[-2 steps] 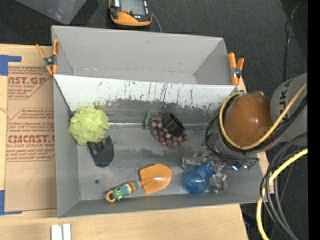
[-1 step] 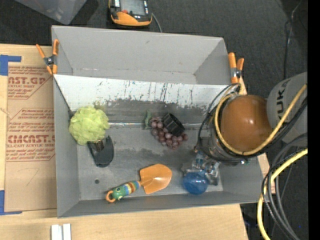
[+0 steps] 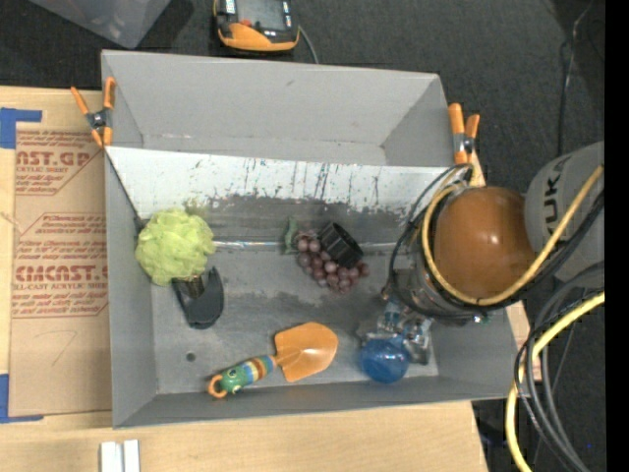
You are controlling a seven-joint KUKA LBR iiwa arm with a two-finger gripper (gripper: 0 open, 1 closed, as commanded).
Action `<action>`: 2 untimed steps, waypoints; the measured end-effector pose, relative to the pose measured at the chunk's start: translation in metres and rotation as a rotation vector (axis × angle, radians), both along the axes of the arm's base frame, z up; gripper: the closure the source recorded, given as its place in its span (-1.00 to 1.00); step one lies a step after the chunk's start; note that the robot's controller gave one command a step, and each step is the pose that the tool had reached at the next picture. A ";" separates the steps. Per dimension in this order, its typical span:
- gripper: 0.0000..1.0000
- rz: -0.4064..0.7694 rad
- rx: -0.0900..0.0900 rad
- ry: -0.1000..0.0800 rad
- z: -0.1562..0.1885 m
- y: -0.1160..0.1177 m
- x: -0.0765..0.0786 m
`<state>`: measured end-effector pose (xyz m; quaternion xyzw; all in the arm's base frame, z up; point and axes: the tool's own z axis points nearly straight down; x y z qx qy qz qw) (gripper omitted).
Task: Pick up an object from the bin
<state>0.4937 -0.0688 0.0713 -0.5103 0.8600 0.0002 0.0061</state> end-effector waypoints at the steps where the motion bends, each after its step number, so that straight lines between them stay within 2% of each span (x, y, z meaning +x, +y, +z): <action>1: 1.00 0.000 0.001 0.009 0.017 0.001 -0.002; 2: 1.00 0.000 0.001 0.007 0.036 0.001 -0.001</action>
Offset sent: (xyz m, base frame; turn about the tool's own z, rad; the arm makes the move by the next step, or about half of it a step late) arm -0.0022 0.0008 0.0182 -0.0001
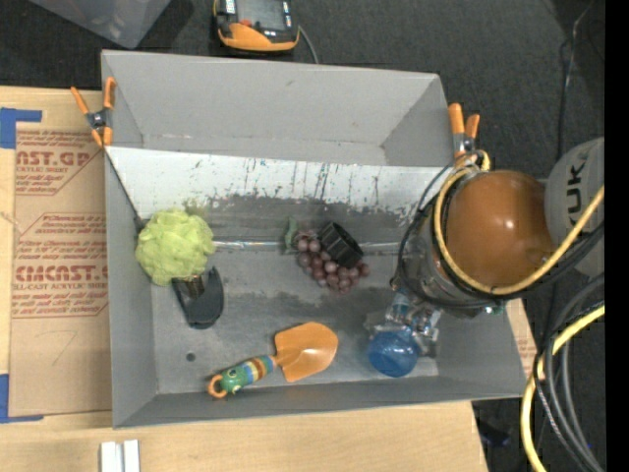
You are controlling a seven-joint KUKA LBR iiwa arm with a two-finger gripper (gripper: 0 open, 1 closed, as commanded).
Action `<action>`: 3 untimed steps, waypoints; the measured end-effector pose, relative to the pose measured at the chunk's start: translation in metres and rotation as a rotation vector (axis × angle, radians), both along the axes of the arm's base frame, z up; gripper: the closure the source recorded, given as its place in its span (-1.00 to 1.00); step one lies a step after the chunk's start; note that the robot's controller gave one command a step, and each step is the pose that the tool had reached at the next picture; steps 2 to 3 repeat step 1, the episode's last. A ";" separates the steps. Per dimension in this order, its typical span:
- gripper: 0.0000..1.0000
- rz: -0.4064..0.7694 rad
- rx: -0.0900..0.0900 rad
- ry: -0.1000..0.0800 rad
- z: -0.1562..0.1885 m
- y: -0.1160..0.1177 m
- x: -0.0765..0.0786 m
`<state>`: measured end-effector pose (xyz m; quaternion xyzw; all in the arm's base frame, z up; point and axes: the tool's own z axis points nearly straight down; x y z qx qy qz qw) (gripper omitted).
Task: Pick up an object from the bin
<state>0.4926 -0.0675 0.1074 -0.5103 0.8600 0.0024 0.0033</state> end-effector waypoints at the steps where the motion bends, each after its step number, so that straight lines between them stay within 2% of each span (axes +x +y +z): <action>1: 1.00 0.000 0.003 0.009 0.028 0.001 -0.002; 3: 1.00 0.000 0.003 0.009 0.028 0.001 -0.002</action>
Offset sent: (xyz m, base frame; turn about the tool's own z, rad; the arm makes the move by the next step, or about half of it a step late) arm -0.0014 0.0009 0.0415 0.0002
